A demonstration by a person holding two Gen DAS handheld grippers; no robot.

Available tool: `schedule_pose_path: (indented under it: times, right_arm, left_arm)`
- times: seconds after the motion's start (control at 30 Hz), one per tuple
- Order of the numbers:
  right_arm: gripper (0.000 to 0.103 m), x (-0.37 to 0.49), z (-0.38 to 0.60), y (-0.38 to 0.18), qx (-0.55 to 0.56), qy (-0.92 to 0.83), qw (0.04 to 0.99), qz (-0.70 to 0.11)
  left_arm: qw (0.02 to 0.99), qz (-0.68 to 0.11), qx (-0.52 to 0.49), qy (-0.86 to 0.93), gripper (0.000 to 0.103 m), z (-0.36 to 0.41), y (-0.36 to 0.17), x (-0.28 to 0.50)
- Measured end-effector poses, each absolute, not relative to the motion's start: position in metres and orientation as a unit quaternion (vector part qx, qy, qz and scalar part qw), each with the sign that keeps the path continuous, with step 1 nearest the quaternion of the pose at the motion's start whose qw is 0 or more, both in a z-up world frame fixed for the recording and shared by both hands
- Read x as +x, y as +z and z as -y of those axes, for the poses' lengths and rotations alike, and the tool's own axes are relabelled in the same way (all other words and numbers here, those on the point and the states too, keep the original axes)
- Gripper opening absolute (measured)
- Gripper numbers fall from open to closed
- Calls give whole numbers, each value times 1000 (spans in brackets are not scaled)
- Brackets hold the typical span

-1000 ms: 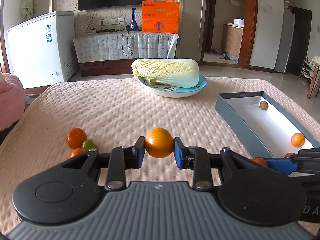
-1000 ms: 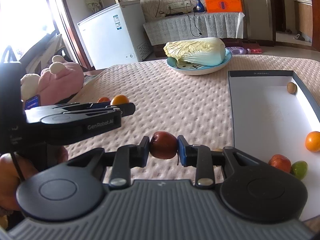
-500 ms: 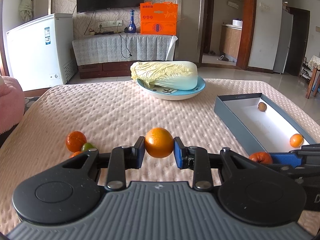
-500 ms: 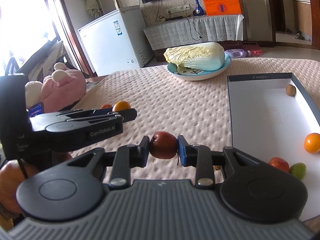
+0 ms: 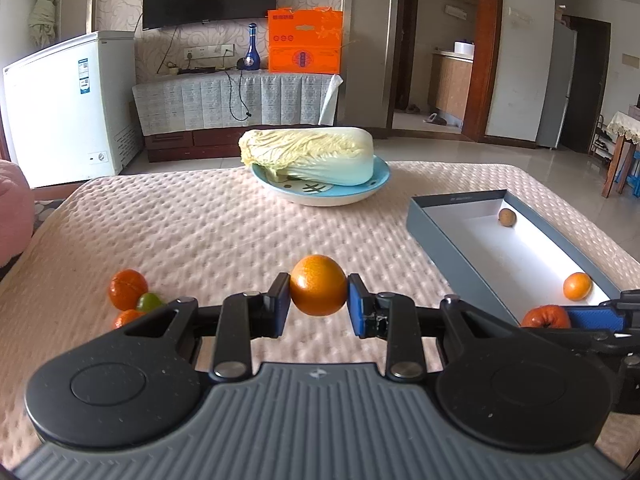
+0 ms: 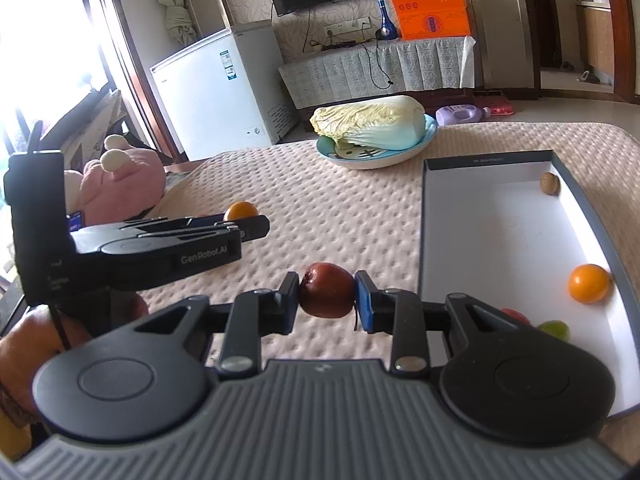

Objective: Organize fruits
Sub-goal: 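Carry the orange in the left tool and apple in the right over the box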

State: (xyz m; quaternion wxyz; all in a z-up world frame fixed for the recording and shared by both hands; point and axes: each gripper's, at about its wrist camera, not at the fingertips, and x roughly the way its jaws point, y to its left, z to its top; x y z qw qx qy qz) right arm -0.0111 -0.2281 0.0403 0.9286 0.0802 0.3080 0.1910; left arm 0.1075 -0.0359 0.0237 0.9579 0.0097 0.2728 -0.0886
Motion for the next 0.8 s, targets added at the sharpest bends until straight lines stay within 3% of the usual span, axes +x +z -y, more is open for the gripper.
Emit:
schedule_pose_path:
  times: [0.8]
  right_arm:
    - [33, -35, 276, 47, 65, 152, 942, -291]
  left_arm:
    - [955, -261, 28, -141, 35, 124, 23, 113]
